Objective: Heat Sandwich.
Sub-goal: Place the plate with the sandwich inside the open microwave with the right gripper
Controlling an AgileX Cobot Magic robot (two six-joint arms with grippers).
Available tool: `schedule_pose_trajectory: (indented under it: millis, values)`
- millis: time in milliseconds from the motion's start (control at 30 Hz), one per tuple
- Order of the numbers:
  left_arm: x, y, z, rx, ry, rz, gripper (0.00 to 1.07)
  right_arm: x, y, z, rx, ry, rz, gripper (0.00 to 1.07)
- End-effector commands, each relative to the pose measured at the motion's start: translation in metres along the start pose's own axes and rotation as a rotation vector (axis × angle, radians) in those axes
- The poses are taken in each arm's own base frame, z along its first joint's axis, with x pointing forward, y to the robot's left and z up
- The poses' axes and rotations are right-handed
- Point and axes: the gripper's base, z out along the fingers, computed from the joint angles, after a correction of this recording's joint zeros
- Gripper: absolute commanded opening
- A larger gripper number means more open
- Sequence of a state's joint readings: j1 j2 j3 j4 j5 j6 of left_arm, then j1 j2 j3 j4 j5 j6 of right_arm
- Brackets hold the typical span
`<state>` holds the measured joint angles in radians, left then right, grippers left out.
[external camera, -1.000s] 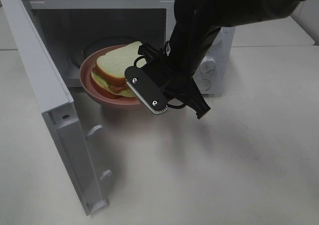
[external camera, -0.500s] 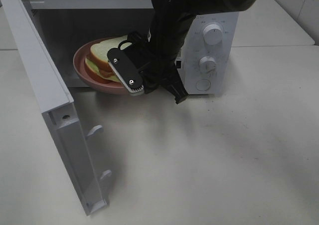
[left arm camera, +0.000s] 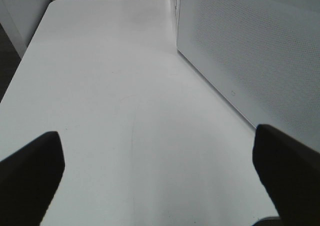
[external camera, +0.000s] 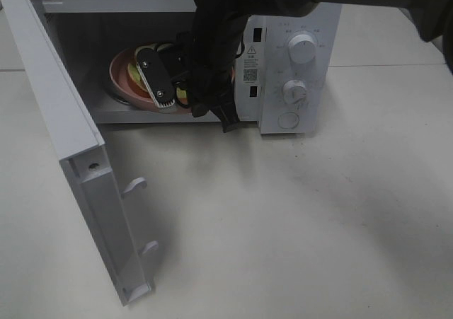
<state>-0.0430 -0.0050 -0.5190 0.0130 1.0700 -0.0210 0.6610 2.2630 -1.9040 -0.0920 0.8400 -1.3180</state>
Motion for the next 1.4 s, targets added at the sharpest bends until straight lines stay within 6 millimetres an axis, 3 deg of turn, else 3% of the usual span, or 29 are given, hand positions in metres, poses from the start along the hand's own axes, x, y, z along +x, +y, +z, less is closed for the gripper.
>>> schedule_pose_trajectory:
  millis: [33, 500, 1067, 1233, 1400]
  values:
    - [0.002, 0.000, -0.003, -0.002, -0.021, 0.002, 0.98, 0.004, -0.009, 0.003, 0.022, 0.019, 0.031, 0.03]
    - [0.002, 0.000, -0.003, -0.002, -0.021, 0.002, 0.98, 0.000, -0.028, 0.022, 0.069, 0.015, 0.106, 0.04]
    - [0.002, 0.000, -0.003, -0.002, -0.021, 0.002, 0.98, -0.002, -0.032, 0.042, 0.104, 0.007, 0.115, 0.06]
    - [0.002, 0.000, -0.003, -0.002, -0.021, 0.002, 0.98, -0.002, -0.032, 0.042, 0.105, 0.006, 0.129, 0.14]
    - [0.002, 0.000, -0.003, -0.002, -0.021, 0.002, 0.98, -0.002, -0.032, 0.041, 0.106, 0.004, 0.163, 0.36]
